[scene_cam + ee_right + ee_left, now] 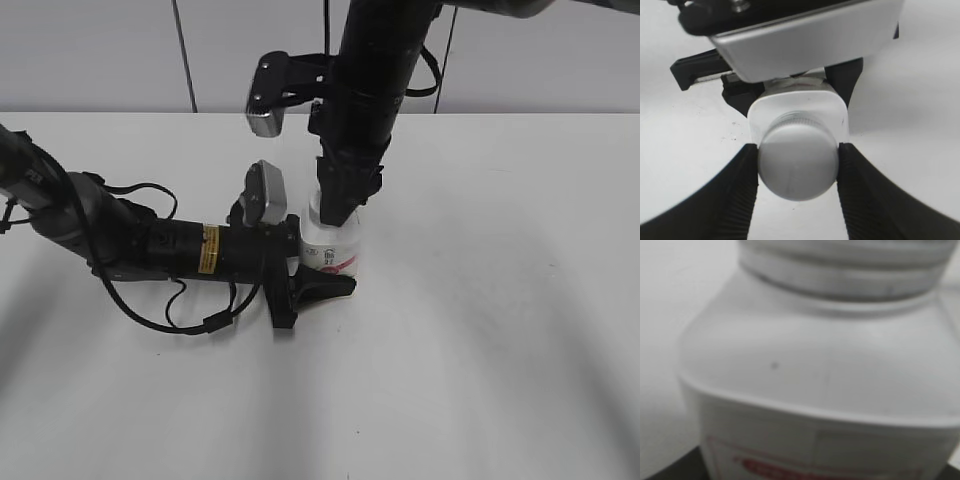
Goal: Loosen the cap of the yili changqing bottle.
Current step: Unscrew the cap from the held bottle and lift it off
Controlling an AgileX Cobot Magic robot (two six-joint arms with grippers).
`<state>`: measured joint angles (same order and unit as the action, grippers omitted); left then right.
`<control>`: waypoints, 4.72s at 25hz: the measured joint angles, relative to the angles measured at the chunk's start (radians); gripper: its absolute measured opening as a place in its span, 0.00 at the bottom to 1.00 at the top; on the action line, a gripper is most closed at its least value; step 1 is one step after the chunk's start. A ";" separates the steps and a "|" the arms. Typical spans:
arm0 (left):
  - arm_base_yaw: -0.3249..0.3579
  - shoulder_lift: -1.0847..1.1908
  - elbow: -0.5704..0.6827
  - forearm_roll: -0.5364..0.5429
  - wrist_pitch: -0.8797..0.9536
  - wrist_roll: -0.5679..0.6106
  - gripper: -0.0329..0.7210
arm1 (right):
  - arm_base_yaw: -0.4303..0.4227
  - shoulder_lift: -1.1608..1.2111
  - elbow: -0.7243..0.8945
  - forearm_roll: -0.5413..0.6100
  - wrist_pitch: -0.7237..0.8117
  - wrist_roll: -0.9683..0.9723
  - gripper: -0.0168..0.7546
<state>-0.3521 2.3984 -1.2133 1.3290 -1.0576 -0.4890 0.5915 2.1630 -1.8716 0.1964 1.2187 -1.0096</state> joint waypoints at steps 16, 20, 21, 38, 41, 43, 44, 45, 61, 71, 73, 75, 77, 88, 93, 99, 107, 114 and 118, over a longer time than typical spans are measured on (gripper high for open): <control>0.003 0.010 0.000 0.001 -0.029 0.004 0.58 | 0.000 0.000 0.000 0.005 0.002 -0.208 0.52; 0.003 0.010 0.000 0.000 -0.029 0.004 0.58 | 0.000 0.000 0.000 0.005 0.002 -0.209 0.52; 0.003 0.010 0.000 0.000 -0.029 0.004 0.58 | 0.000 0.000 0.000 0.005 0.002 -0.209 0.52; 0.003 0.010 0.000 0.001 -0.060 0.000 0.58 | 0.000 0.000 0.000 0.036 0.002 -0.206 0.65; 0.003 0.010 0.000 0.001 -0.061 0.000 0.58 | 0.000 0.000 0.000 0.037 0.002 -0.198 0.69; 0.003 0.010 0.000 0.001 -0.061 0.000 0.58 | 0.000 0.000 -0.002 0.037 0.002 -0.180 0.69; 0.003 0.010 0.000 0.001 -0.061 0.000 0.58 | 0.000 0.000 -0.009 0.037 0.002 -0.168 0.69; 0.003 0.010 0.000 0.001 -0.061 0.000 0.58 | 0.000 0.000 -0.017 0.037 0.002 -0.158 0.69; 0.002 0.010 0.000 0.000 -0.017 -0.004 0.58 | 0.000 0.000 -0.080 0.032 0.005 0.345 0.70; 0.002 0.010 0.000 -0.002 -0.004 -0.008 0.58 | 0.000 0.000 -0.080 -0.037 0.005 0.830 0.70; 0.002 0.010 0.000 -0.002 -0.002 -0.008 0.58 | 0.000 0.000 -0.080 -0.060 0.005 0.904 0.70; 0.002 0.010 0.000 -0.002 -0.003 -0.008 0.58 | 0.000 0.000 -0.080 -0.064 0.005 0.972 0.70; 0.002 0.010 0.000 -0.002 -0.003 -0.008 0.58 | 0.000 0.000 -0.080 -0.058 0.005 1.023 0.70; 0.001 0.010 0.000 -0.002 -0.002 -0.010 0.58 | 0.000 0.000 -0.049 -0.008 0.005 1.102 0.69; 0.001 0.010 0.000 -0.003 -0.001 -0.011 0.58 | 0.000 0.000 -0.034 -0.013 0.005 1.135 0.69; 0.001 0.010 0.000 -0.003 -0.001 -0.012 0.58 | 0.000 0.000 -0.021 -0.013 0.005 1.148 0.69; 0.001 0.010 0.000 -0.005 -0.001 -0.012 0.58 | 0.000 0.007 -0.020 -0.001 0.005 1.153 0.69; 0.001 0.010 0.000 -0.007 -0.001 -0.012 0.58 | 0.000 0.007 -0.020 0.000 0.005 1.153 0.61; 0.001 0.010 0.000 -0.008 0.000 -0.012 0.58 | 0.000 0.007 -0.020 0.000 0.005 1.153 0.53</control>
<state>-0.3510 2.4080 -1.2133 1.3212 -1.0579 -0.5011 0.5915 2.1695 -1.8911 0.1966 1.2237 0.1432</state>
